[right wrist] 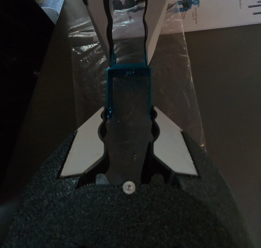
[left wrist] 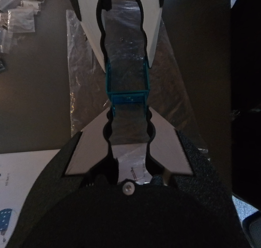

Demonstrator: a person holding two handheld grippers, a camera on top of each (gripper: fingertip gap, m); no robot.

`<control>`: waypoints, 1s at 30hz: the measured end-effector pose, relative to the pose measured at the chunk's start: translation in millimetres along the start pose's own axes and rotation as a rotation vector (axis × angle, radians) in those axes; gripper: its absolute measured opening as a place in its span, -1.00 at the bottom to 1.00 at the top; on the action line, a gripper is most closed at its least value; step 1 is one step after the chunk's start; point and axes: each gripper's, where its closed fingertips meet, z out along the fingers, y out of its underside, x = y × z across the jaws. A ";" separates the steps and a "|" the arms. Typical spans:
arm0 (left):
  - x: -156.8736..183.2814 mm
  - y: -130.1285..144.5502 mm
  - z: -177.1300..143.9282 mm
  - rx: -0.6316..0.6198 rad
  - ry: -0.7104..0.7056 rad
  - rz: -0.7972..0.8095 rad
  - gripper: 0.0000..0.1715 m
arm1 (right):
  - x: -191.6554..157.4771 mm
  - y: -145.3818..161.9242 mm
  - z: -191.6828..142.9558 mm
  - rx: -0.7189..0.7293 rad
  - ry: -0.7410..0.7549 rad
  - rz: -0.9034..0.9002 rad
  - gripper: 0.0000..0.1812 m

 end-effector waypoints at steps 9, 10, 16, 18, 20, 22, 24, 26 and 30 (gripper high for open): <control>1.7 4.5 2.9 -0.032 -0.001 0.004 -0.46 | 1.6 -9.8 -6.3 0.030 -0.053 -0.001 -0.21; 1.6 4.5 2.9 -0.032 0.001 0.000 -0.46 | 5.2 -13.5 -9.5 0.035 -0.056 -0.003 -0.22; 2.6 3.6 4.0 -0.034 -0.002 -0.002 -0.46 | 6.5 -30.0 2.5 0.029 -0.145 0.002 -0.39; 3.2 3.3 4.3 -0.034 -0.003 -0.003 -0.46 | 10.1 -28.1 8.0 0.009 -0.116 -0.006 -0.43; 3.7 3.0 4.7 -0.035 -0.004 -0.006 -0.46 | 10.8 -31.2 9.4 0.021 -0.104 -0.016 -0.49; 4.8 2.3 5.4 -0.036 -0.005 -0.006 -0.46 | 10.0 -37.2 9.6 0.048 -0.091 -0.031 -0.55; 5.3 2.0 5.6 -0.041 -0.008 -0.005 -0.46 | 10.6 -38.2 11.3 0.049 -0.071 -0.046 -0.58; 5.9 1.9 5.6 -0.045 -0.011 -0.002 -0.46 | 9.9 -38.4 13.5 0.054 -0.068 -0.052 -0.60; 6.4 0.0 6.8 -0.045 -0.019 -0.017 -0.45 | 8.1 -36.2 18.2 0.038 -0.073 -0.055 -0.60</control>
